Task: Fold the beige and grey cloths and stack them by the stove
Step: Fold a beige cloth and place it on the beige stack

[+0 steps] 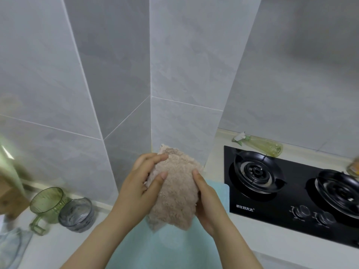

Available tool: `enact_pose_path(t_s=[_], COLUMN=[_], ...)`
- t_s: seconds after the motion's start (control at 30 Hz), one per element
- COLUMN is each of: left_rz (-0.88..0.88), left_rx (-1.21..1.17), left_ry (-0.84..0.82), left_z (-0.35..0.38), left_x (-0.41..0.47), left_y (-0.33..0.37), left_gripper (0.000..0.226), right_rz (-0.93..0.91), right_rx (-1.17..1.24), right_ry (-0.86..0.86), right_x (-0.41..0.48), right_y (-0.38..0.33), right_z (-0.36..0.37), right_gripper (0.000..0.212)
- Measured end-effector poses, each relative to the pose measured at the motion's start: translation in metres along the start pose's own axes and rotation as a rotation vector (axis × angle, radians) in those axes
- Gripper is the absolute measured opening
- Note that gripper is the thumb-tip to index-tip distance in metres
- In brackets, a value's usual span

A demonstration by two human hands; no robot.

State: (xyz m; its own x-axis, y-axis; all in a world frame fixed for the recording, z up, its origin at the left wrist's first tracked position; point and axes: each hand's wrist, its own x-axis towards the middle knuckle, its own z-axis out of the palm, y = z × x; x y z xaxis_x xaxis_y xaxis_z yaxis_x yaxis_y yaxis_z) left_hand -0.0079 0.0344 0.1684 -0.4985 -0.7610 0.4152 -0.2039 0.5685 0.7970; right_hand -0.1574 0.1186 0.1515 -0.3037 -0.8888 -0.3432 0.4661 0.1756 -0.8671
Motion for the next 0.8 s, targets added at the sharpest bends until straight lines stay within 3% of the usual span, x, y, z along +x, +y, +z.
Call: enact_pose_path(t_s=[0.17, 0.37, 0.5, 0.67, 0.8], left_rz=[0.009, -0.042, -0.079, -0.085, -0.064], left_rx=[-0.031, -0.016, -0.015, -0.049, -0.117], left_ry=[0.0, 0.036, -0.03, -0.223, -0.335], left_z=[-0.003, -0.011, -0.011, -0.004, 0.015], left_x=[0.006, 0.0, -0.011, -0.029, -0.039], left_y=[0.006, -0.015, -0.033, -0.047, -0.036], left_gripper=[0.032, 0.027, 0.025, 0.043, 0.033], right_rz=[0.045, -0.271, -0.417, -0.401, -0.308], right_rx=[0.146, -0.192, -0.397, -0.388, -0.294], right_ry=[-0.019, 0.423, 0.583, 0.723, 0.779], right_x=[-0.003, -0.004, -0.013, -0.034, -0.06], right_y=[-0.001, 0.01, 0.024, 0.049, 0.059], right_z=[0.015, 0.029, 0.034, 0.028, 0.006], right_gripper=[0.046, 0.026, 0.033, 0.036, 0.026])
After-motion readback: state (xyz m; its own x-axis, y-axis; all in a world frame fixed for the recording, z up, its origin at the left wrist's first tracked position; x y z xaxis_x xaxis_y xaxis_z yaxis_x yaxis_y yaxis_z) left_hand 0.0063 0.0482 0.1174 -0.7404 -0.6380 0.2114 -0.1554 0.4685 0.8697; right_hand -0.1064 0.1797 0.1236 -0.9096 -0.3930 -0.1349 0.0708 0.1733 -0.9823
